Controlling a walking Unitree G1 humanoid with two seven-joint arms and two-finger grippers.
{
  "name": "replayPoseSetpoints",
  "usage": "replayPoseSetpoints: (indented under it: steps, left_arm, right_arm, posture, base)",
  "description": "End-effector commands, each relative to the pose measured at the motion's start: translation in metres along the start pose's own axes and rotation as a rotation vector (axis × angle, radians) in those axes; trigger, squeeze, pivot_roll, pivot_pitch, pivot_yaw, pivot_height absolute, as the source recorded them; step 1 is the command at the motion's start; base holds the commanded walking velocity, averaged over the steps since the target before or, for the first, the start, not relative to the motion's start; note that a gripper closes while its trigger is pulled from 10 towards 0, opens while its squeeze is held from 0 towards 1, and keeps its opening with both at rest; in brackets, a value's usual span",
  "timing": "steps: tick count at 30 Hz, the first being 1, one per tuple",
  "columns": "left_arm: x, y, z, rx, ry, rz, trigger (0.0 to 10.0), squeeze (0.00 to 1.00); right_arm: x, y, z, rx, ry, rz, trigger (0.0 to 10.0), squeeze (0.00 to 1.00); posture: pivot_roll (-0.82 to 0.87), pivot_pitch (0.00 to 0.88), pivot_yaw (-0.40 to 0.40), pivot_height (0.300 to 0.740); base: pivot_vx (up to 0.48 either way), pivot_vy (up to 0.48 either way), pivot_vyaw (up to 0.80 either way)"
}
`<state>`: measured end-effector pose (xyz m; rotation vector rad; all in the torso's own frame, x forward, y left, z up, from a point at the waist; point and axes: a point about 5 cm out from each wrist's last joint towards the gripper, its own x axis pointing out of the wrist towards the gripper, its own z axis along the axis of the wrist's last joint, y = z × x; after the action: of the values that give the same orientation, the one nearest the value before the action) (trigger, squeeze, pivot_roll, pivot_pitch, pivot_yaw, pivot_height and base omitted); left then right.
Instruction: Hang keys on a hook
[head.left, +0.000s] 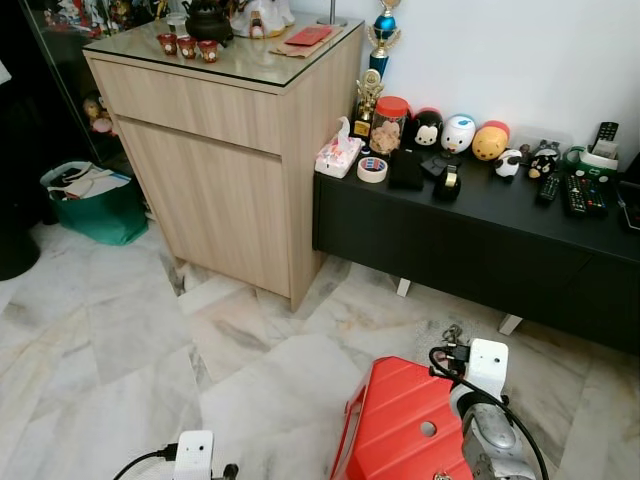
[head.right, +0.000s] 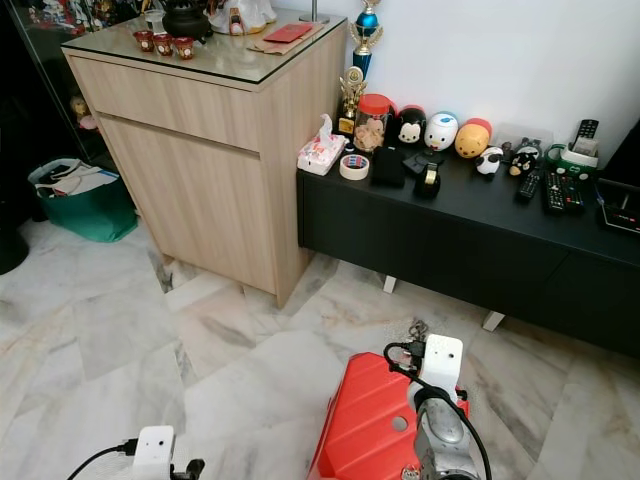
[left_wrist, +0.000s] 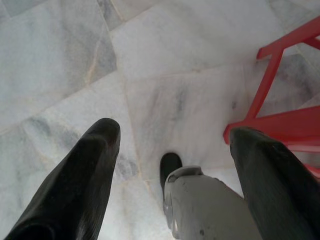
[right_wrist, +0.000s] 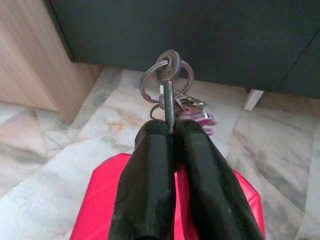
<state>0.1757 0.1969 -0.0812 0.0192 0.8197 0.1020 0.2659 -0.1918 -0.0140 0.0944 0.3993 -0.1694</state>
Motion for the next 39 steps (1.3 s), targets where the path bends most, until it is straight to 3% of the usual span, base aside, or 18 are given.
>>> replayPoseSetpoints:
  steps: [1,16,28,39]
  left_arm:
    - [-0.003,-0.001,-0.011,0.013,0.045,0.0,10.0,0.0]
    - [-0.004,-0.001,-0.016,0.015,0.064,-0.009,10.0,0.0]
    - [-0.006,0.002,-0.02,-0.007,0.085,0.012,10.0,0.0]
    - [-0.007,0.01,-0.023,-0.005,0.101,0.032,10.0,0.0]
  right_arm:
    - [0.001,-0.002,0.002,-0.007,0.0,0.002,10.0,0.0]
    - [0.006,0.013,0.009,0.017,-0.026,0.011,10.0,0.0]
    - [0.009,0.011,0.016,0.016,-0.038,-0.006,10.0,0.0]
    - [0.01,0.018,0.019,0.03,-0.044,-0.005,10.0,0.0]
  posture:
    - [0.01,0.0,-0.045,0.74]
    - [-0.01,0.0,-0.03,0.74]
    - [0.01,0.0,-0.042,0.74]
    - [0.02,0.0,-0.044,0.74]
  base:
    - [-0.277,0.0,0.0]
    - [-0.299,0.0,0.0]
    - [-0.318,0.0,0.0]
    - [-0.318,0.0,0.0]
